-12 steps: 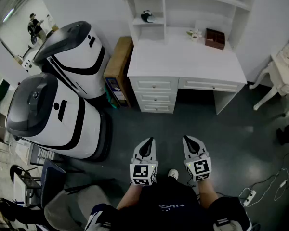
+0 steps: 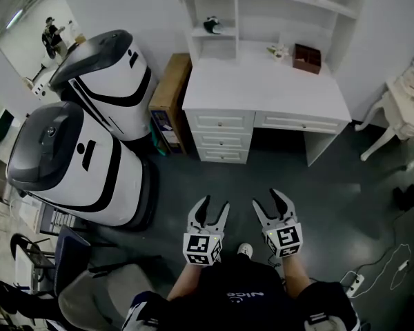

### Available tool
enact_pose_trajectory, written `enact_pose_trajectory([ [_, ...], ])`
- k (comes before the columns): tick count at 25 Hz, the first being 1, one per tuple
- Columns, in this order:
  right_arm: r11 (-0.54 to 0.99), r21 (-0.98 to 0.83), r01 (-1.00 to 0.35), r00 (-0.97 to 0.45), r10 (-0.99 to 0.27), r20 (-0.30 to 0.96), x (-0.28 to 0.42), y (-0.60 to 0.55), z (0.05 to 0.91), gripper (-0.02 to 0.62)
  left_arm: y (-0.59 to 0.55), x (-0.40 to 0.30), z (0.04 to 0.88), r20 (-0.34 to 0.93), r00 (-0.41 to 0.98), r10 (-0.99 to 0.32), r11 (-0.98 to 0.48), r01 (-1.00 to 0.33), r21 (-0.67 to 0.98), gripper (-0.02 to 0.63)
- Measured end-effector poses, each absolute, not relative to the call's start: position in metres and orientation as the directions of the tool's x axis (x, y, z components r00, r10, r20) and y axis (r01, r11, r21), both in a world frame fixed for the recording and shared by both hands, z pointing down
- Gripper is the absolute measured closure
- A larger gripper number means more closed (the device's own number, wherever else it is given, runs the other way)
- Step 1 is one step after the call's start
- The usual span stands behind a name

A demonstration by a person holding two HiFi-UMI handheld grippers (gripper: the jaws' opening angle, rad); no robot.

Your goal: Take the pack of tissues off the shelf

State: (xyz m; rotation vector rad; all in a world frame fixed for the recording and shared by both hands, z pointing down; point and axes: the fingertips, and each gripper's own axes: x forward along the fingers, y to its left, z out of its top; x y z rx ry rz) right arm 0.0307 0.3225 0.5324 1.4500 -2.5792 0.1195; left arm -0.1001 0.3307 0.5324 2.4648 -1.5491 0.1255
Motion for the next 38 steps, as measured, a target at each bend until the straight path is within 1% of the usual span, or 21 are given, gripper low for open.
enact_pose_trajectory([
  [1, 0.534, 0.010, -0.846, -0.522, -0.831, 0.192, 0.030, 0.323, 0.532, 0.313, 0.330, -0.098, 0.532, 0.188, 0.448, -0.874, -0.425, -0.893, 0.151, 0.335],
  [2, 0.544, 0.007, -0.839, -0.533, -0.825, 0.187, 0.030, 0.323, 0.531, 0.272, 0.329, -0.096, 0.532, 0.182, 0.453, -0.873, -0.430, -0.890, 0.155, 0.301],
  [4, 0.557, 0.004, -0.831, -0.547, -0.817, 0.183, 0.035, 0.322, 0.530, 0.228, 0.327, -0.093, 0.530, 0.169, 0.454, -0.875, -0.429, -0.888, 0.166, 0.276],
  [6, 0.560, 0.003, -0.829, -0.550, -0.815, 0.185, 0.042, 0.319, 0.530, 0.215, 0.323, -0.090, 0.529, 0.160, 0.440, -0.884, -0.414, -0.894, 0.170, 0.260],
  [10, 0.555, 0.010, -0.832, -0.543, -0.817, 0.193, 0.060, 0.312, 0.532, 0.212, 0.317, -0.080, 0.528, 0.146, 0.420, -0.896, -0.396, -0.902, 0.170, 0.250],
  [15, 0.537, 0.027, -0.843, -0.522, -0.829, 0.200, 0.082, 0.303, 0.536, 0.221, 0.315, -0.066, 0.531, 0.132, 0.432, -0.892, -0.394, -0.887, 0.239, 0.252],
  [19, 0.532, -0.002, -0.847, -0.522, -0.830, 0.199, 0.090, 0.297, 0.539, 0.230, 0.314, -0.060, 0.535, 0.147, 0.425, -0.893, -0.394, -0.897, 0.201, 0.252],
  [24, 0.543, 0.003, -0.840, -0.531, -0.823, 0.199, 0.090, 0.284, 0.542, 0.233, 0.297, -0.059, 0.547, 0.179, 0.422, -0.889, -0.392, -0.902, 0.184, 0.252],
  [29, 0.544, 0.027, -0.839, -0.526, -0.822, 0.218, 0.089, 0.255, 0.545, 0.236, 0.267, -0.059, 0.550, 0.181, 0.429, -0.885, -0.399, -0.899, 0.178, 0.252],
  [38, 0.524, 0.062, -0.850, -0.500, -0.837, 0.221, 0.066, 0.171, 0.540, 0.239, 0.173, -0.073, 0.546, 0.174, 0.479, -0.861, -0.453, -0.876, 0.167, 0.252],
])
